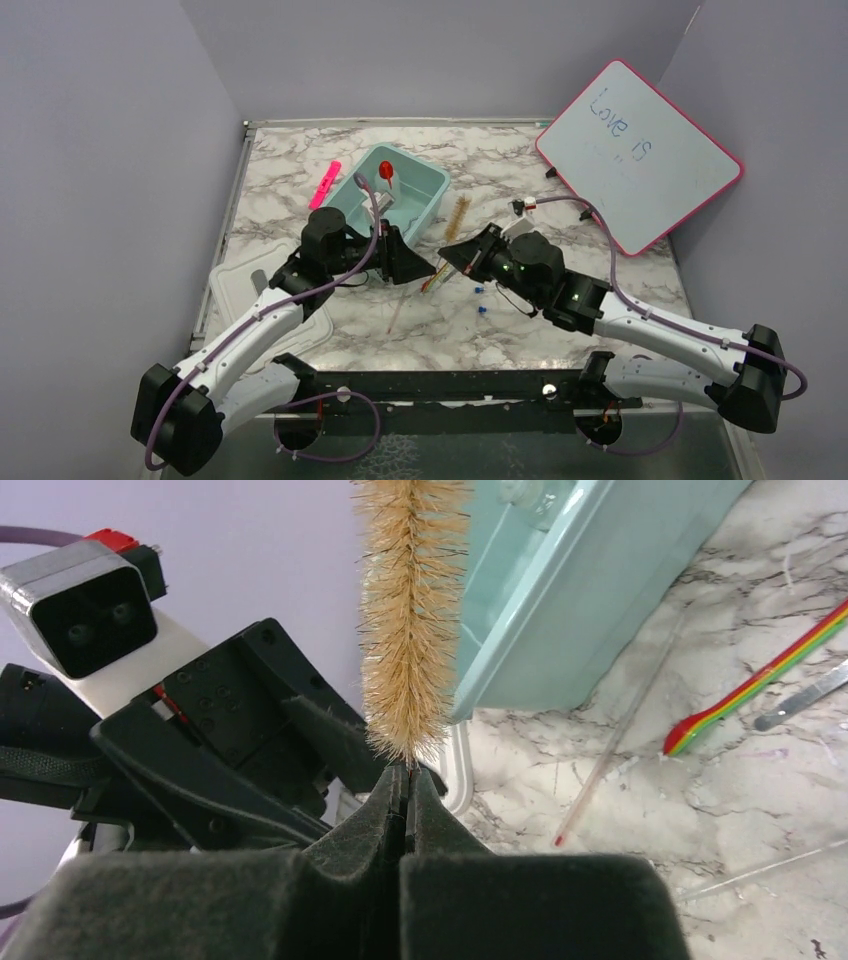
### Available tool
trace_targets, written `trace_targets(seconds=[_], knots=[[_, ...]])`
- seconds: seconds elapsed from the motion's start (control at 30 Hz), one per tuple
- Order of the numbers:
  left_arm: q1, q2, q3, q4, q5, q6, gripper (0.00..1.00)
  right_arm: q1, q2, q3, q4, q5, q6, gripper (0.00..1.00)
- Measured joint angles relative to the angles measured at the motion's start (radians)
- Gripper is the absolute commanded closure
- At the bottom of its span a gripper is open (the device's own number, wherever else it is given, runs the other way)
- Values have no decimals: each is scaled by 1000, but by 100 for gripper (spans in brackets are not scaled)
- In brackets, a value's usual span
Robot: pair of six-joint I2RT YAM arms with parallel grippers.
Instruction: Organize the chemistry lab equipment
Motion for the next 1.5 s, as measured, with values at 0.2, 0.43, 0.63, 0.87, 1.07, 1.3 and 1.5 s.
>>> trace_targets(seconds=[0.2, 0.43, 0.63, 0.87, 1.07, 1.3, 1.5], knots=[[-62, 19, -7, 61, 8, -50, 74, 0, 0, -29, 55, -47, -8, 100], [-85, 25, -13, 61, 6, -49, 100, 0, -2, -51, 108, -71, -8, 98], [-87, 10, -3, -14, -31, 24, 100, 0, -4, -52, 118, -97, -24, 47], [-87, 6, 112, -225, -169, 177, 100, 0, -48, -52, 114, -121, -52, 38], [-86, 105, 300, -397, -358, 356, 100, 0, -166, -66, 89, -90, -63, 38], [-51, 245, 385, -548, -637, 586, 100, 0, -234, -119, -12, -16, -70, 38], [22, 364, 401, -616, -705, 681, 100, 0, -239, -143, -63, 13, -80, 38]])
